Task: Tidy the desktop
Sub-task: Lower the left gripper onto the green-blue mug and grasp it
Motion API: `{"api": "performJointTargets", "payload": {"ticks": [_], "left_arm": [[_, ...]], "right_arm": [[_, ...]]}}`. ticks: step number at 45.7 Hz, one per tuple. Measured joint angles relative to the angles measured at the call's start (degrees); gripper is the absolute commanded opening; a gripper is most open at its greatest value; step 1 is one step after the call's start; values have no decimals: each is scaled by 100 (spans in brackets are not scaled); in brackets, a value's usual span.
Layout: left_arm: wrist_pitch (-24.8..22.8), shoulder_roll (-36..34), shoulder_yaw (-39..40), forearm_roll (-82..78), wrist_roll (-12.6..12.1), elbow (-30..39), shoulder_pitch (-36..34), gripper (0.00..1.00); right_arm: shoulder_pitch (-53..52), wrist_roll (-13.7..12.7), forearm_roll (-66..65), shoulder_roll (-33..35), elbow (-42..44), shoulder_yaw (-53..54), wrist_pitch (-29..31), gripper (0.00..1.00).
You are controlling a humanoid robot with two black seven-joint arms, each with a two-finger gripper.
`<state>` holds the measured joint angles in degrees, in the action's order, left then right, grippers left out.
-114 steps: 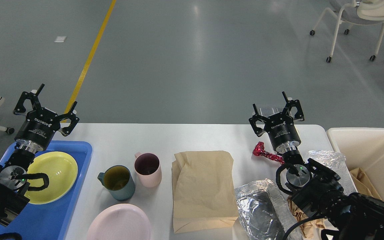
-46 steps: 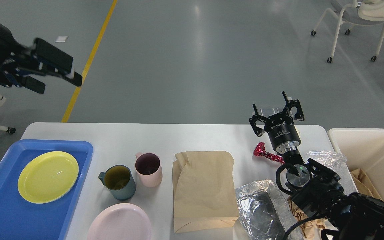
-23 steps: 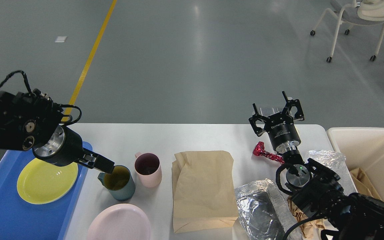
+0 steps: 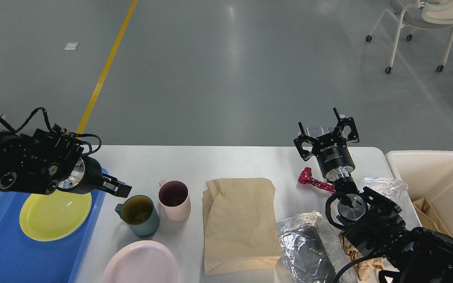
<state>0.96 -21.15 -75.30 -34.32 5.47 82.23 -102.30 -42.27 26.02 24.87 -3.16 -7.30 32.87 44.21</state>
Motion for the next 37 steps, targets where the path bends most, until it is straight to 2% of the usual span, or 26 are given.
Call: {"api": "performJointTargets", "payload": {"ticks": [12, 25, 37], "left_arm": [[112, 141, 88, -353, 49, -478, 555, 70], [369, 326, 103, -417, 77, -690, 924, 56], [574, 574, 137, -418, 83, -918, 1239, 54]], "right_arm": [[0, 0, 0, 0, -6, 0, 0, 100], [0, 0, 0, 0, -6, 0, 0, 100], [0, 0, 0, 0, -9, 0, 2, 100]]}}
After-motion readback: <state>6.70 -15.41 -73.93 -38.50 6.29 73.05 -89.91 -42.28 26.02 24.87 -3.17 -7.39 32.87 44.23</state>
